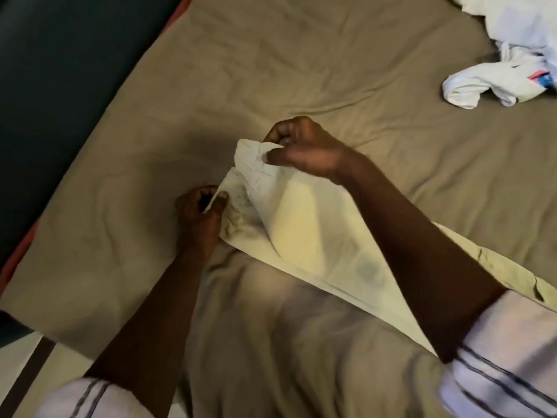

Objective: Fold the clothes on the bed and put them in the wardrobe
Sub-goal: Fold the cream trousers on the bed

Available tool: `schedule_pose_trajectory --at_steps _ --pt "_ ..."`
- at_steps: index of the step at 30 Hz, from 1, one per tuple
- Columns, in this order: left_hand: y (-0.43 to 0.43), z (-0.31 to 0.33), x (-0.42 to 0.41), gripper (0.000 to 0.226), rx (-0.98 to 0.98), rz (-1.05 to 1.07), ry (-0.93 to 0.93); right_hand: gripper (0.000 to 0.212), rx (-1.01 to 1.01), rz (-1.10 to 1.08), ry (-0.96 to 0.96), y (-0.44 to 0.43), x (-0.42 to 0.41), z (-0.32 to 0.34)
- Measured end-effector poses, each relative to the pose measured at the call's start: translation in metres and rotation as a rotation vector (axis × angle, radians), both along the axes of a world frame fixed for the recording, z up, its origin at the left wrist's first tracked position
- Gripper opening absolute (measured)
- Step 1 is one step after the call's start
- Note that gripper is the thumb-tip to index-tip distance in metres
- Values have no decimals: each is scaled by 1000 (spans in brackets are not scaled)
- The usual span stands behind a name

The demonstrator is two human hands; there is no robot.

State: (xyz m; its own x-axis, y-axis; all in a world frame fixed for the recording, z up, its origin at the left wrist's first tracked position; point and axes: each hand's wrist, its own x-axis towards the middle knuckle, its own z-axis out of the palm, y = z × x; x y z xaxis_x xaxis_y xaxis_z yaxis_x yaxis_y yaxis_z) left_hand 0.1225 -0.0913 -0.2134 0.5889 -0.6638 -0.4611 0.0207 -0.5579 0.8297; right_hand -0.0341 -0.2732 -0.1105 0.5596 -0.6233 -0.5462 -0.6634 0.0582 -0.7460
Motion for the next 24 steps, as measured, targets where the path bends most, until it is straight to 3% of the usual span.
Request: schedule_pose_trajectory --at_steps 3,5,6,7,8,10,11,13,16,19,22,24 --pt "4 -5 7 28 17 -2 40 15 467 -48 -296 3 3 14" --pt "4 2 8 9 -2 12 98 18 691 -52 -339 11 8 2" --pt "4 4 8 15 -11 26 139 19 728 -55 -290 17 11 -10" --pt "3 5 8 19 -20 38 176 20 665 -40 -208 22 14 -26" --pt "3 6 9 22 -31 45 185 20 478 23 -85 27 20 -40" --pt "1 3 13 42 -48 23 133 20 -80 192 142 39 31 -65" --pt "1 3 14 50 -37 1 95 22 -252 203 198 49 34 -70" --pt "4 4 7 49 -17 -34 -2 25 -391 88 174 70 31 -72" --pt "9 8 -13 46 26 -162 -414 25 -483 -154 -15 89 21 -74" --pt "2 8 -18 37 49 -230 -706 28 -557 -174 8 83 29 -77" --pt "-6 4 -4 33 -27 -315 -739 40 -823 -59 222 87 41 -80" --pt "-6 2 7 29 -62 -377 -695 40 -991 -97 240 101 38 -75"
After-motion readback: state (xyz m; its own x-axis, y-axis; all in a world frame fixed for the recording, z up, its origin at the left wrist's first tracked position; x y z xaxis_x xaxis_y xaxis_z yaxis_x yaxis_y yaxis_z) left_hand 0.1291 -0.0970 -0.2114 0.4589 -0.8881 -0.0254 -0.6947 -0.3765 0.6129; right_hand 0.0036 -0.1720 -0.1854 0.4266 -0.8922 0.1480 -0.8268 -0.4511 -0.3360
